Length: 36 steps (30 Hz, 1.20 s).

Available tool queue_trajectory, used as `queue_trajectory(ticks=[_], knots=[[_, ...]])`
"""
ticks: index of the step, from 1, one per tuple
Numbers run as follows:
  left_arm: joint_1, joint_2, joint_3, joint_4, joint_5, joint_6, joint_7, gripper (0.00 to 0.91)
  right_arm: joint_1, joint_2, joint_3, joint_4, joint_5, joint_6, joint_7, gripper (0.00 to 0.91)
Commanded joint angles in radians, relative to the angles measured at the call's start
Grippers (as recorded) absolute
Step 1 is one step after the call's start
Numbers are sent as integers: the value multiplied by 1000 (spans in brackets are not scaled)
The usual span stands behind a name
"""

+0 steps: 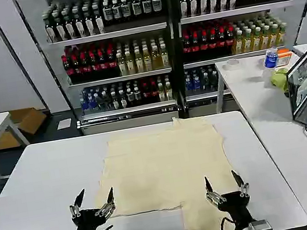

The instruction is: Fold and organize the clothes.

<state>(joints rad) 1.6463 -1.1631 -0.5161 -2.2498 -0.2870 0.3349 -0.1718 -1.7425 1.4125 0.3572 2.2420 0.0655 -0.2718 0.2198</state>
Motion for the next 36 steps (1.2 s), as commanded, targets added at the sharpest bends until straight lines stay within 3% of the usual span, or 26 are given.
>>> queue_trajectory(ticks=[1,7,25,26,27,28,29,30,31,32,33,34,36], knots=[[2,13,-10,9,-3,142,2,907,-108,1,-1,7,13,-46,27,907],[-14,40,-9,41,-1,242,36,907,-124,12,-21,-8,11,-52,29,907],[-84,101,20,197,5,245,66,907,-125,45,-62,-53,-13,-51,45,907],[-86,102,24,201,6,245,66,877,-127,46,-62,-51,-11,-51,46,907],[-87,102,26,202,6,245,66,393,-132,47,-61,-46,-6,-51,50,907],[-90,102,27,207,5,245,65,161,-134,47,-61,-45,0,-51,51,907],[-91,101,30,212,5,245,65,40,-136,47,-60,-44,5,-51,52,907],[-92,101,31,214,5,245,65,10,-138,47,-60,-43,14,-51,55,836],[-93,101,33,215,4,245,65,10,-140,47,-60,-43,19,-51,58,695],[-93,100,35,216,3,245,65,10,-140,47,-60,-43,21,-51,60,232],[-93,100,36,215,3,245,65,10,-143,47,-60,-42,29,-51,63,60],[-92,100,38,215,2,244,65,10,-148,48,-61,-40,35,-51,64,10],[-90,100,42,213,0,244,66,10,-154,50,-61,-34,40,-49,64,0]])
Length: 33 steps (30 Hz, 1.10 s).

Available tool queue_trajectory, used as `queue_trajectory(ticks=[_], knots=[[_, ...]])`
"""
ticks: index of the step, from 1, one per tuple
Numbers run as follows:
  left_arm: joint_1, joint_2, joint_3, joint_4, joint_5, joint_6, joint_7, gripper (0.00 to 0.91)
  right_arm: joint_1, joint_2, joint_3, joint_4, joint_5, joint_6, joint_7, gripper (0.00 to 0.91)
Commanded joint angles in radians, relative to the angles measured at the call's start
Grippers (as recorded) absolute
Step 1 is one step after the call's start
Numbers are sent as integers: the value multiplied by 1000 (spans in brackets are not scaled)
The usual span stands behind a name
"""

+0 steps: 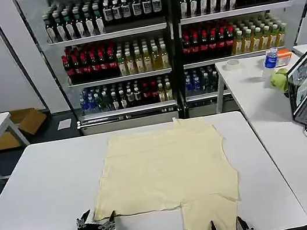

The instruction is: Fold and organize the clothes.

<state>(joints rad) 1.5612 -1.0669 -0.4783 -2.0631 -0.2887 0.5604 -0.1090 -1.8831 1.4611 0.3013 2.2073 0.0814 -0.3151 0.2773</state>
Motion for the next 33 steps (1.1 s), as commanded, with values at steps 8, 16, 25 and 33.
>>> queue_trajectory(ticks=[8,16,25,33], knots=[[-4,2,9,29,-5,19,7,10,-15,20,-10,12,31,-2,6,0],[2,-3,2,13,-19,18,9,10,-44,16,-14,72,19,28,-7,0],[37,-5,-32,-61,-42,18,9,10,-91,-6,2,185,-11,43,-24,0],[90,4,-80,-175,-45,18,7,10,-142,-35,24,295,-7,45,-34,0]])
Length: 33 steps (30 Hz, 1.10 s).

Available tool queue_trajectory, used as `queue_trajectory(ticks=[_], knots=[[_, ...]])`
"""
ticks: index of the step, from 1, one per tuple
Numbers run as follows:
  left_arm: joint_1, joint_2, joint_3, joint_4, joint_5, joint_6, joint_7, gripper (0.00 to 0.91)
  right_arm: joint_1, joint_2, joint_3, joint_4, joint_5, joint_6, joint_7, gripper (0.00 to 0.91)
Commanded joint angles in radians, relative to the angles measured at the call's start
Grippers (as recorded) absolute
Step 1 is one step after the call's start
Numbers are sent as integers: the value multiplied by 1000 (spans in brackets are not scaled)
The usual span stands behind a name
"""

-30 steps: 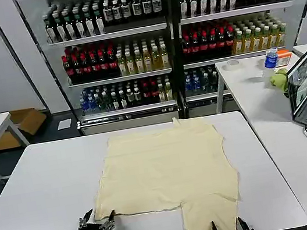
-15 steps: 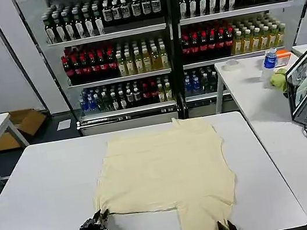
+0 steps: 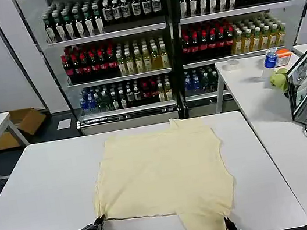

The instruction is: Fold and organize the clothes.

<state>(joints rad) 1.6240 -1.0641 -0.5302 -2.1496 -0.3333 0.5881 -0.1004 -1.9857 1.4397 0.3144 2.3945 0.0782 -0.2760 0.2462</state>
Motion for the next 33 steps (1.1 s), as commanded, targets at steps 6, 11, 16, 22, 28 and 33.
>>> queue_trajectory(ticks=[6,11,16,22,28,33], knots=[[64,26,-83,-183,-25,-9,0,10,6,-30,60,115,40,-2,-9,0],[39,54,-106,-193,-61,-9,3,10,82,-68,87,74,71,14,-21,0],[-10,64,-65,-153,-54,-10,6,10,199,-116,108,-5,116,10,-27,0],[-93,78,-5,-62,-50,-11,9,10,337,-163,109,-85,151,-8,-32,0],[-178,81,27,21,-51,-12,14,10,438,-198,96,-137,176,-34,-32,0],[-240,79,52,63,-54,-12,18,10,526,-227,86,-212,199,-51,-28,0]])
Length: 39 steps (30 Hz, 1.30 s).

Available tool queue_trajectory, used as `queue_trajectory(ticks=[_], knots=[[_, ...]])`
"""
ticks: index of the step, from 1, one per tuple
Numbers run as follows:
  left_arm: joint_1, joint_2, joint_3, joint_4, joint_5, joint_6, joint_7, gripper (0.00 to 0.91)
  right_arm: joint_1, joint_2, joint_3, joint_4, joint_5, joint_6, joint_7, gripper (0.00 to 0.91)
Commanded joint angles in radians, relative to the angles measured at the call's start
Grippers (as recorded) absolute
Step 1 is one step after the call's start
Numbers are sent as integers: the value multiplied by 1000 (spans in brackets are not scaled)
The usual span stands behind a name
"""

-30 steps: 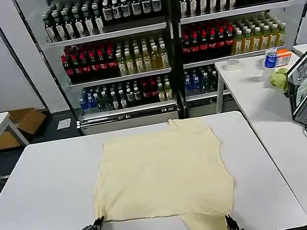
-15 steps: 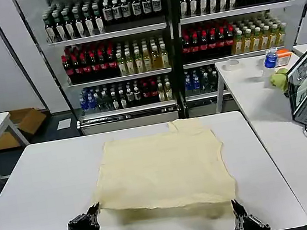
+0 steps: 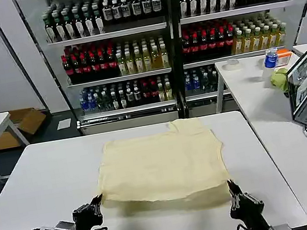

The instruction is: Fold and organize the clothes.

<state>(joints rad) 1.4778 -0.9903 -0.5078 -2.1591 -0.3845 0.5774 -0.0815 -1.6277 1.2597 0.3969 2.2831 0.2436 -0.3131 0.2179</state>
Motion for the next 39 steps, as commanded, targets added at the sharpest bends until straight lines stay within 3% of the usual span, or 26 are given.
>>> queue_trajectory(ticks=[1,10,24,38,39], knots=[[-107,5,34,81,-4,-1,0,10,185,-50,0,-111,34,-17,0,0],[-220,1,102,195,8,-2,-1,10,350,-48,-65,-234,32,-76,5,0],[-324,-30,197,306,50,-6,-5,10,439,-17,-123,-371,-2,-68,-8,0],[-347,-62,207,364,61,-18,-18,10,478,41,-147,-462,-61,-39,-17,0],[-347,-62,207,364,61,-18,-19,10,479,45,-147,-466,-64,-43,-18,121]])
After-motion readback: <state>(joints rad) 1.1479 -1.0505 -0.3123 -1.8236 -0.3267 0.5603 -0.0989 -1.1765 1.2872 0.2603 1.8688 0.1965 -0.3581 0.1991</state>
